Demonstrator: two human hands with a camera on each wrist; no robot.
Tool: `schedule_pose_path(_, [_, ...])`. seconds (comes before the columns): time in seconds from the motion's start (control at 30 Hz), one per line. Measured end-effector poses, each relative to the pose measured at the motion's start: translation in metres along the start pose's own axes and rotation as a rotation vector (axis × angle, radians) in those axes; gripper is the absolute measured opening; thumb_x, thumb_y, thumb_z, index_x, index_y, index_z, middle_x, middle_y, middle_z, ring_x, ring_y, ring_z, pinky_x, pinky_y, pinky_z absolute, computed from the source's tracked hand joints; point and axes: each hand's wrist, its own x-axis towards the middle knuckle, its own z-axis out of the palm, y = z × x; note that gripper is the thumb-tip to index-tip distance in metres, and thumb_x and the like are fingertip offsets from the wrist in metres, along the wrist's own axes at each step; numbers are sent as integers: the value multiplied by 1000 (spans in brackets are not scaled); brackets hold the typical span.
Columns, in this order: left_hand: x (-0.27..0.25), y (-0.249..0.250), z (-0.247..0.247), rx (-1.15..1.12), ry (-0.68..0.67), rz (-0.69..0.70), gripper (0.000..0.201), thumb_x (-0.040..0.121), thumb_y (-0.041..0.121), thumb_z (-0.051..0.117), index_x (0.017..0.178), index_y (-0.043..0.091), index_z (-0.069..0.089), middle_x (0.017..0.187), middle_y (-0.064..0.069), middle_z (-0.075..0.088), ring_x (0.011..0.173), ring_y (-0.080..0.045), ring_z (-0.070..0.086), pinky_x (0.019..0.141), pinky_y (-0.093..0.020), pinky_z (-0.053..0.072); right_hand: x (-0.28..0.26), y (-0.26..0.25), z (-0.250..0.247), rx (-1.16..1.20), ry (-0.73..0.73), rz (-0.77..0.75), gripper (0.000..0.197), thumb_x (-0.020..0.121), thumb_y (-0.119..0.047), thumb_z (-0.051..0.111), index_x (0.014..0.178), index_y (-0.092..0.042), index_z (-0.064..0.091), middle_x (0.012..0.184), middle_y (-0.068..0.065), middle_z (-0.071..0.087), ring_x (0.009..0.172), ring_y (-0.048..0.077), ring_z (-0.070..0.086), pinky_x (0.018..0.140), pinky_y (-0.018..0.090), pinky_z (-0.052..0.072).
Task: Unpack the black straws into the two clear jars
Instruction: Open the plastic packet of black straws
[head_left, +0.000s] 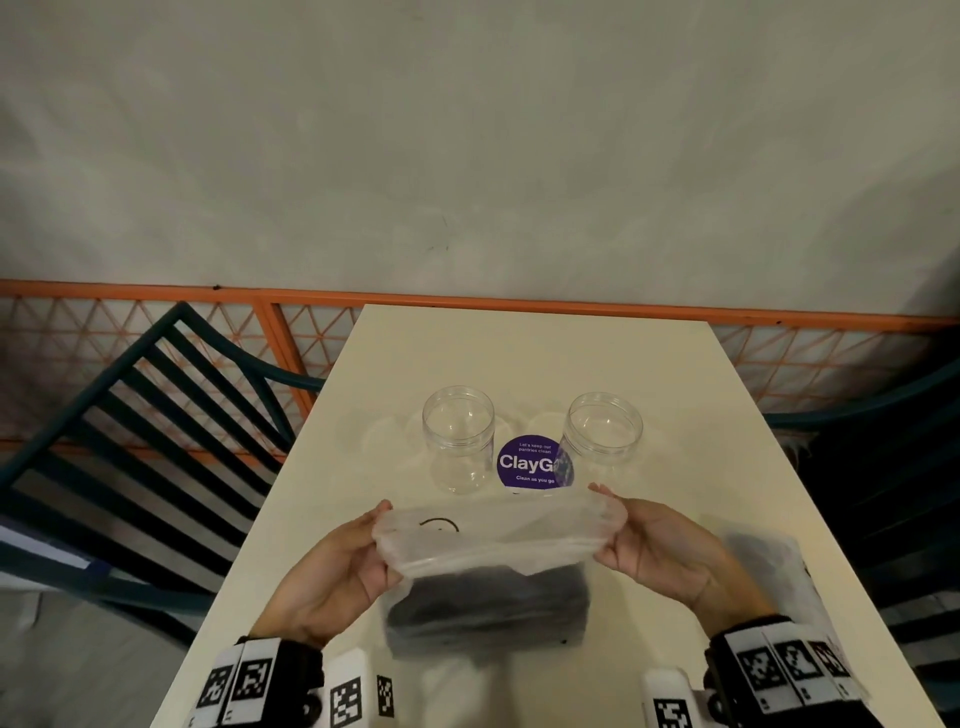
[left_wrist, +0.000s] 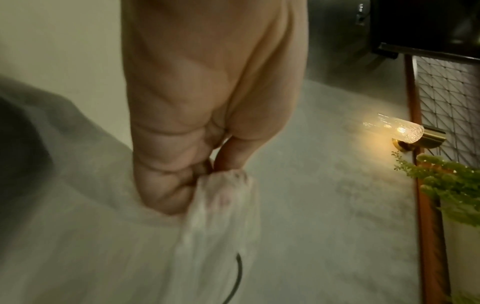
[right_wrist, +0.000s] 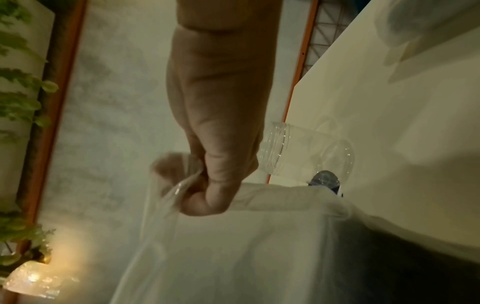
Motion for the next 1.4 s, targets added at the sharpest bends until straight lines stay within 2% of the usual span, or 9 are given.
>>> schedule_pose_path(0.17, [2,-4,0,-16,12,-1,57,41,29,91,87,7,66,79,-15,72,73,-27,71,58,-38,60,9,10,-1,-100,19,-47,40,80,-22,62,114,-2,60,111,19,68,96,31,69,69,39,61])
schedule_pose_path(0.3, [-7,1,-2,342,55,124,94,33,12,93,116,21,52,95,-18,64,78,-24,69,67,-30,59,7,13,-6,-411,-27,-160,60,60,-16,85,112,-12,54,114,11,65,101,26,65,76,35,57])
schedule_pose_path(0.4, [-7,0,3,594,195,217,55,65,-7,70,108,19,49,95,-15,53,80,-25,58,68,-33,52,5,14,-2,-953,145,-274,20,85,-12,62,103,-18,54,119,8,59,108,25,57,79,30,52])
schedule_pose_path(0.57, [-4,-4,0,755,346,341,16,81,-2,60,87,11,55,94,-8,54,83,-26,53,74,-35,44,2,13,2,-1317,379,-548,9,92,-17,54,99,-14,57,95,3,65,65,12,62,56,6,45])
schedule_pose_path(0.83, [-9,-2,3,646,356,336,19,88,15,56,86,4,71,87,-7,73,83,-21,64,69,-24,54,0,16,3,-1176,286,-375,30,85,-5,61,113,-15,66,113,1,64,105,20,59,83,24,51])
schedule_pose_path(1.0, [-1,-16,15,566,294,246,19,92,11,49,88,2,66,79,-12,65,73,-23,56,66,-27,50,10,36,13,-1093,267,-324,24,89,-1,51,87,-18,67,90,0,68,87,17,62,59,12,48])
schedule_pose_path(1.1, [2,-15,9,435,268,106,21,94,10,43,83,6,61,70,-7,65,61,-19,56,58,-27,44,12,37,7,-1081,311,-262,20,91,-4,49,90,-14,67,93,4,68,88,19,61,67,19,47])
schedule_pose_path(1.27, [0,-8,-1,84,174,-111,26,87,5,42,93,0,67,79,-13,74,63,-21,71,57,-31,58,9,19,5,-393,227,-4,19,94,1,42,100,0,60,87,13,72,72,21,71,56,28,59])
schedule_pose_path(1.4, [0,-7,-1,3,74,-116,51,45,-1,75,95,-6,65,96,-20,70,75,-29,70,65,-37,58,4,5,10,-16,170,-7,24,87,9,35,97,8,57,76,20,73,63,28,72,49,38,59])
